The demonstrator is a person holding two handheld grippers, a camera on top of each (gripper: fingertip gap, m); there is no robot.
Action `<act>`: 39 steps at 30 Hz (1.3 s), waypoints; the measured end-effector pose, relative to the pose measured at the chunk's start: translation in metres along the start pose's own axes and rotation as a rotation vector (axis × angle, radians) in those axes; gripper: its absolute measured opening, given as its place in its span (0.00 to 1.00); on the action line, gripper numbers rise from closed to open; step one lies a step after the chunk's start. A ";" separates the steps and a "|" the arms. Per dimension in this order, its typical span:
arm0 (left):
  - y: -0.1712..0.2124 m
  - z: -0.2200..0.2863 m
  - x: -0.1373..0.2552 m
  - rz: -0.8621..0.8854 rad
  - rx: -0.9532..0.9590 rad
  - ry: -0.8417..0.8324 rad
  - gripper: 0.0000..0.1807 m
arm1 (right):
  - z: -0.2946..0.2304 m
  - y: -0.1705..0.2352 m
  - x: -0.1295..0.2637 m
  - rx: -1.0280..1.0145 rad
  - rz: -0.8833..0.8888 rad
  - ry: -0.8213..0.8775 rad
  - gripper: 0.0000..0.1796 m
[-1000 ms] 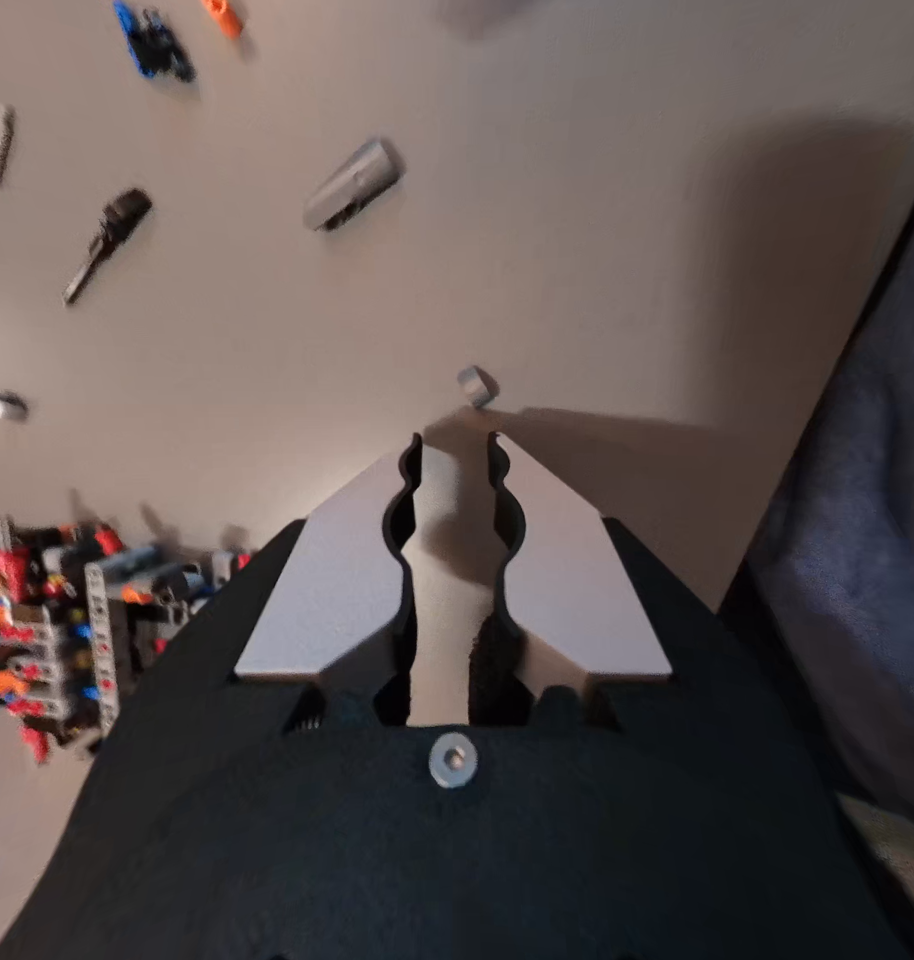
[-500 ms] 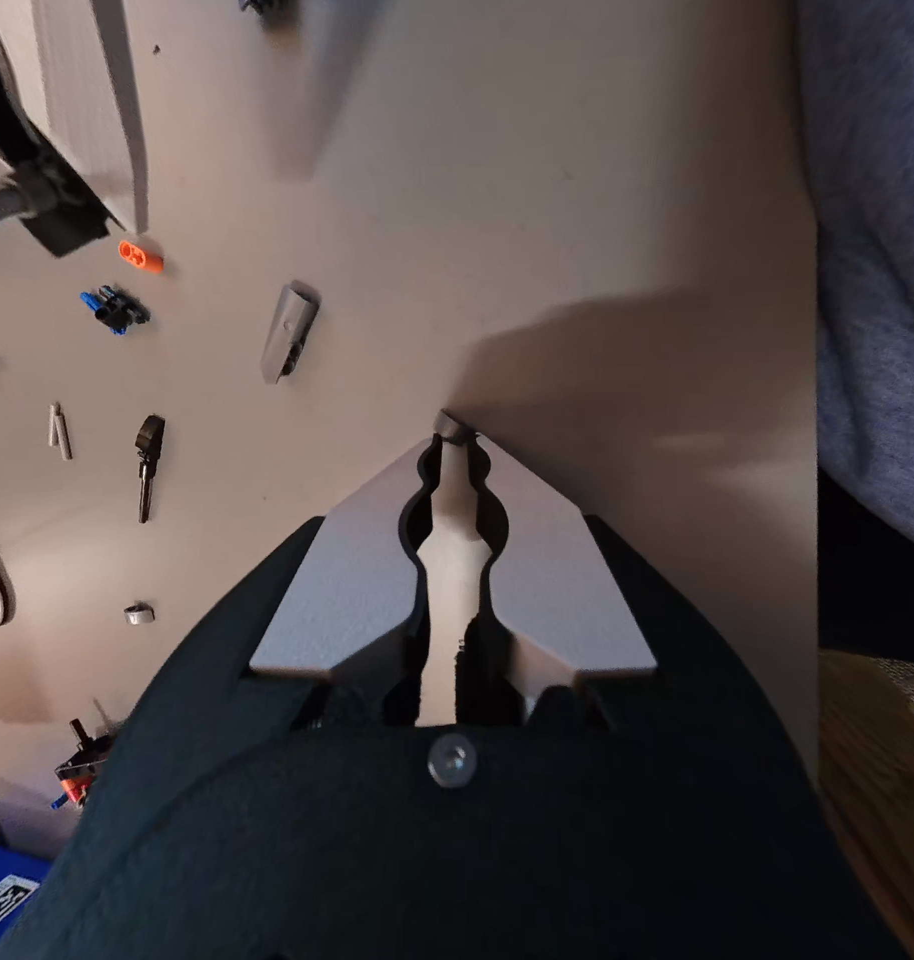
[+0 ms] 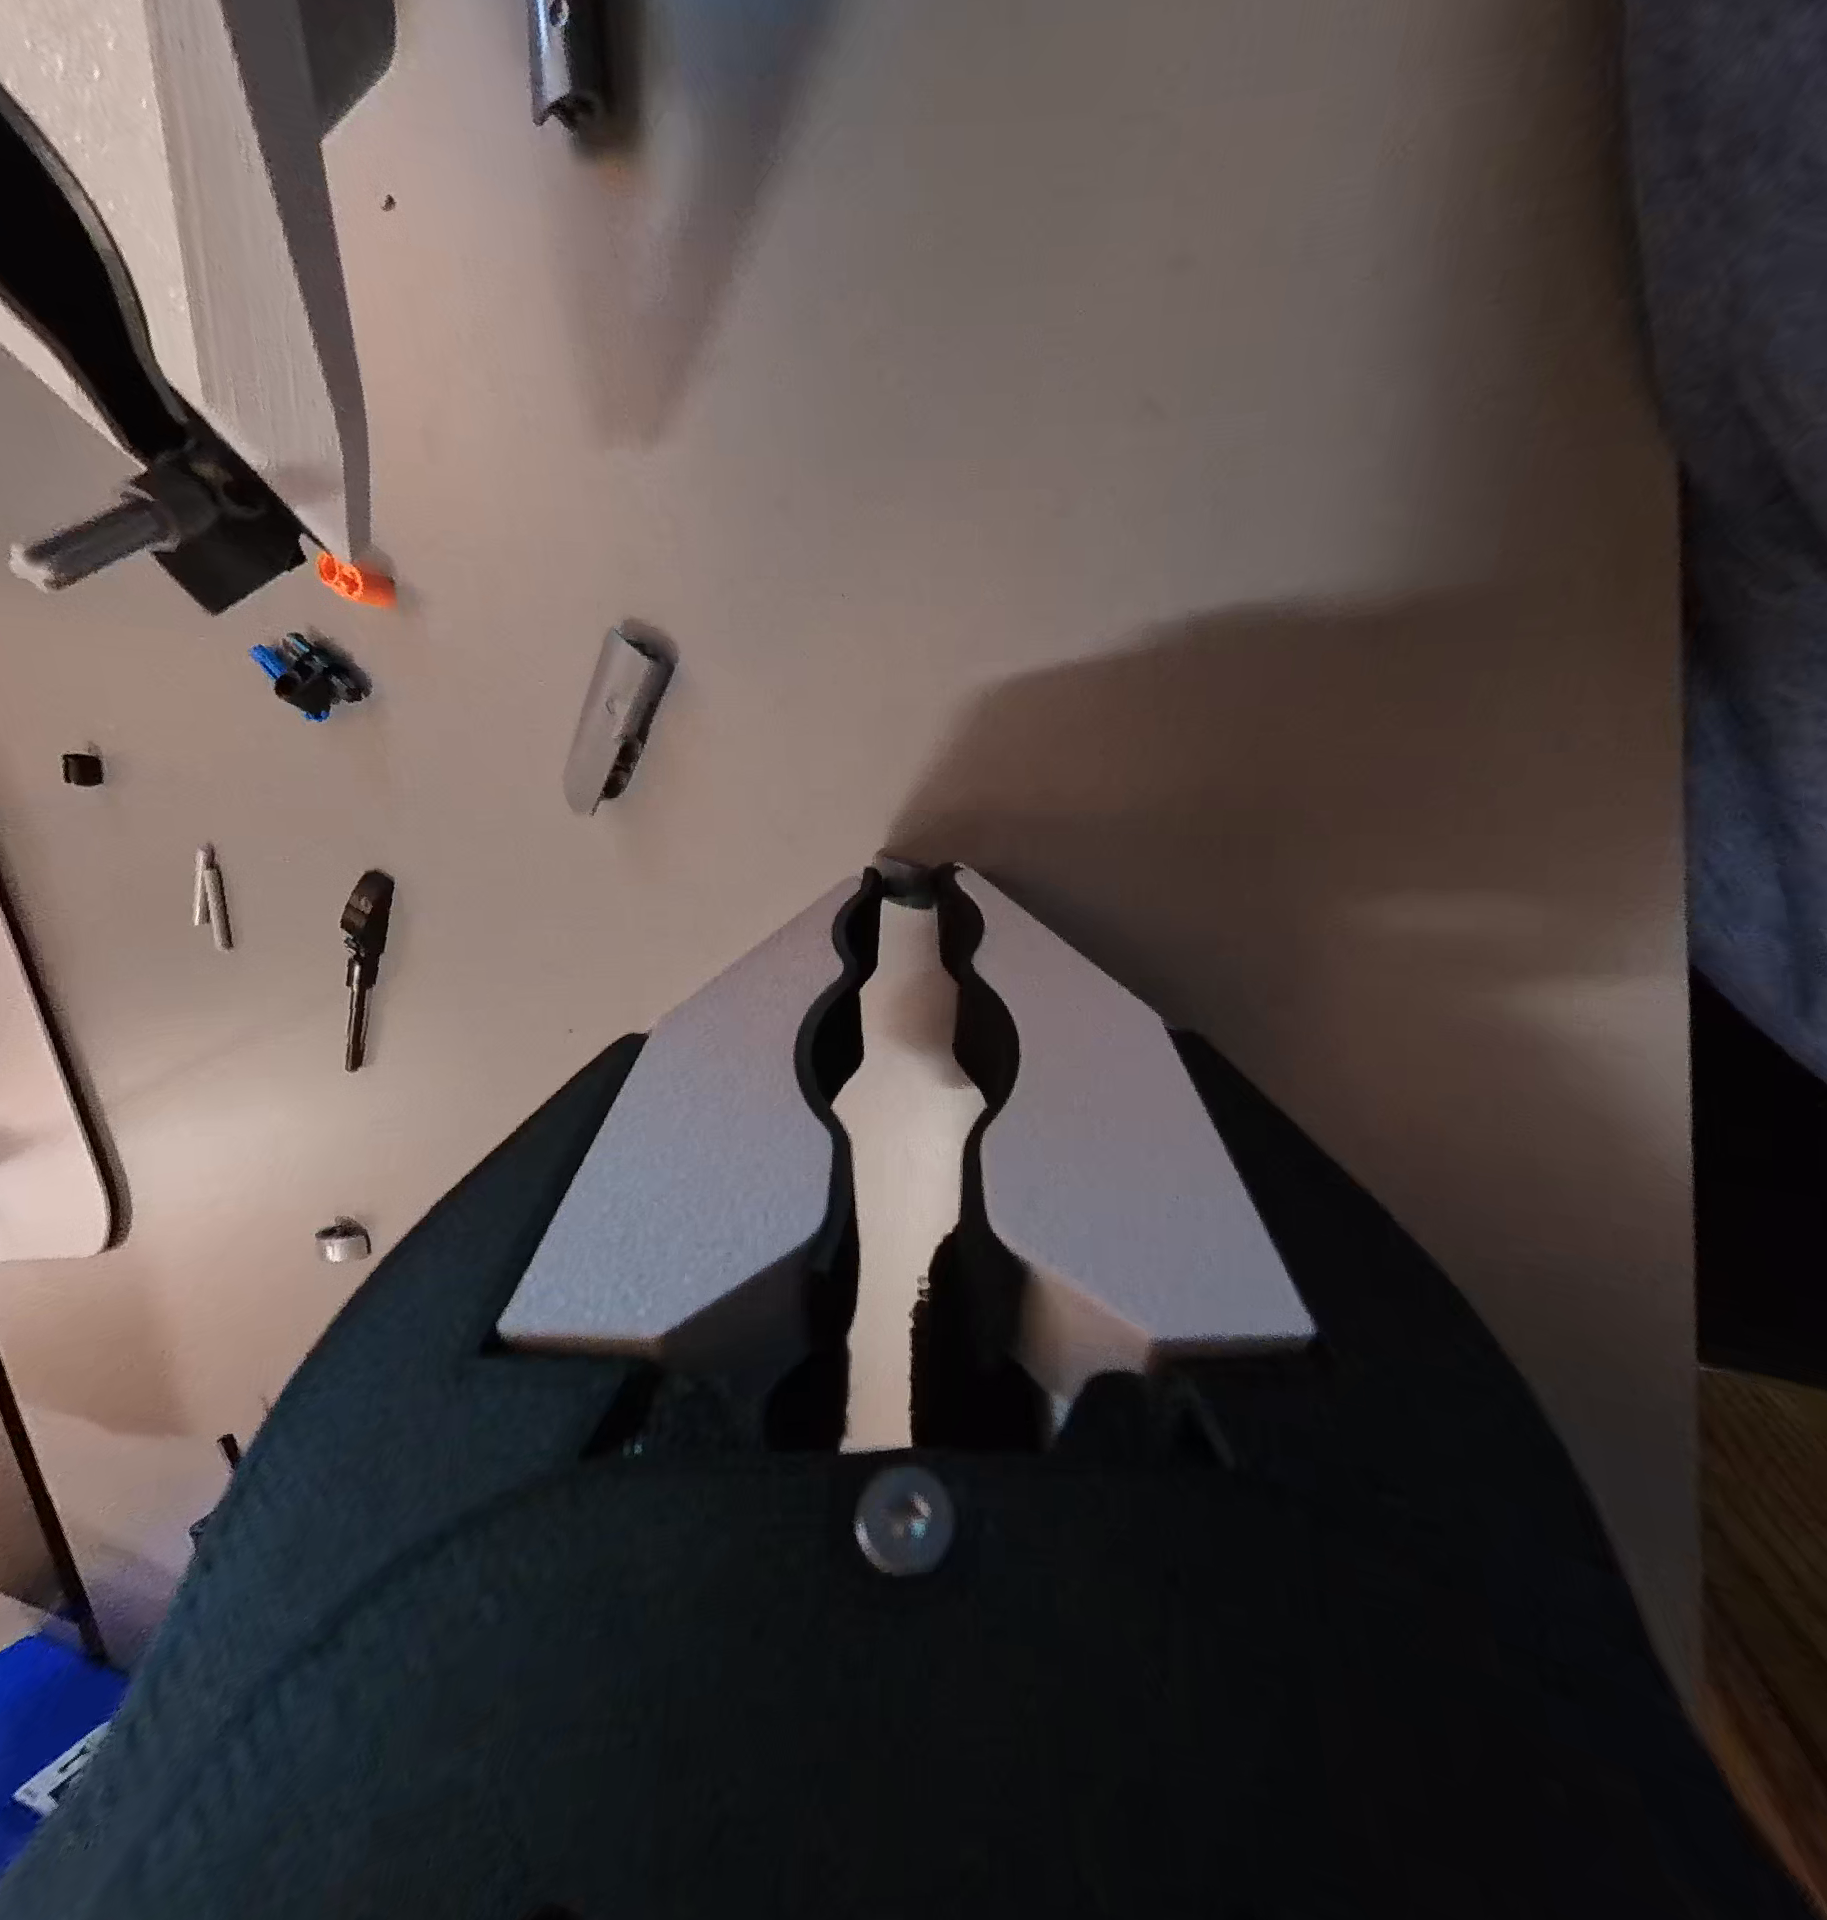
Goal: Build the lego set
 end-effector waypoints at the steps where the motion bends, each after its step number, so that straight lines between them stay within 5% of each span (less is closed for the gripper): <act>1: 0.000 -0.001 0.000 0.001 0.009 -0.004 0.05 | 0.000 0.000 0.000 0.000 0.000 0.000 0.02; 24: -0.004 -0.040 0.016 0.022 0.200 -0.155 0.03 | -0.023 0.014 -0.020 0.316 -0.210 0.081 0.03; 39: -0.017 -0.044 0.017 -0.061 0.242 -0.114 0.02 | -0.030 0.019 -0.032 0.483 -0.340 0.187 0.02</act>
Point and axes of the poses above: each gripper's, where its closed fingertips meet, x back along the fingers, y out of its underside, z = x × y across the jaws, the point moved 2 cm from there along x, back along the fingers, and after that the axes turned 1 degree about z, right-handed, at the moved point
